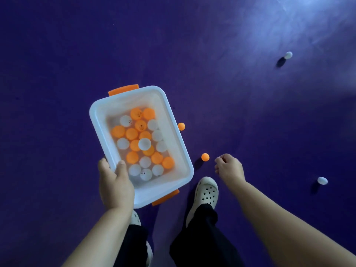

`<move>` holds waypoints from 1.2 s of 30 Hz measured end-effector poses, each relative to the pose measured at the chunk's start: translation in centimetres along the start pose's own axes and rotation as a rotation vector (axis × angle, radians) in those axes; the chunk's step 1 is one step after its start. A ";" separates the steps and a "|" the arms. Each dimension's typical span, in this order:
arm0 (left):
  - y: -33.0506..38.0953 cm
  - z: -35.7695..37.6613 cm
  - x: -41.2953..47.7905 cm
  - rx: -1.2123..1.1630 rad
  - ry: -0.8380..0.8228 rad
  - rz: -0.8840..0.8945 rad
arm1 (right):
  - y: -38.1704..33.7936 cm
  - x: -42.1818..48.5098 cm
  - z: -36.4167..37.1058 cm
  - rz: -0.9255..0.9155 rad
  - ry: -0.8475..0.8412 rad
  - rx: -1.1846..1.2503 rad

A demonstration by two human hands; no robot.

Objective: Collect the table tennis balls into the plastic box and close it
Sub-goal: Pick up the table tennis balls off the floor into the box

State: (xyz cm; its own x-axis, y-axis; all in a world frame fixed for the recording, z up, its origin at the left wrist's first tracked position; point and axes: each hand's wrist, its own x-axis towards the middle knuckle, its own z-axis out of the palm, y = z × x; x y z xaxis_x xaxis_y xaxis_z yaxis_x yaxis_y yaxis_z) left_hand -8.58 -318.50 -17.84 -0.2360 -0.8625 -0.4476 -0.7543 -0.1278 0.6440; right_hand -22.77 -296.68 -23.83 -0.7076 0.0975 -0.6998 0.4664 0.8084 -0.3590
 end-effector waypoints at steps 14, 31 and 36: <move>-7.9 13.7 11.4 0.007 -0.111 0.137 | 9.8 16.6 12.6 -0.346 0.182 -0.740; -6.2 13.7 20.1 0.318 -0.093 0.262 | -1.6 19.7 14.3 -0.514 0.256 -0.599; -7.0 12.0 21.5 0.310 -0.081 0.236 | -4.7 19.7 17.4 -0.518 0.170 -0.647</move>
State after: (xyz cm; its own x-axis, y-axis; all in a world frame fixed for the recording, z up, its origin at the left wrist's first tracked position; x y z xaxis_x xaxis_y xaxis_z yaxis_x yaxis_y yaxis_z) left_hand -15.78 -330.30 -39.41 -0.4635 -0.8075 -0.3649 -0.8197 0.2343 0.5228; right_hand -29.69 -308.68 -46.62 -0.8428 -0.3326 -0.4232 -0.2978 0.9431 -0.1481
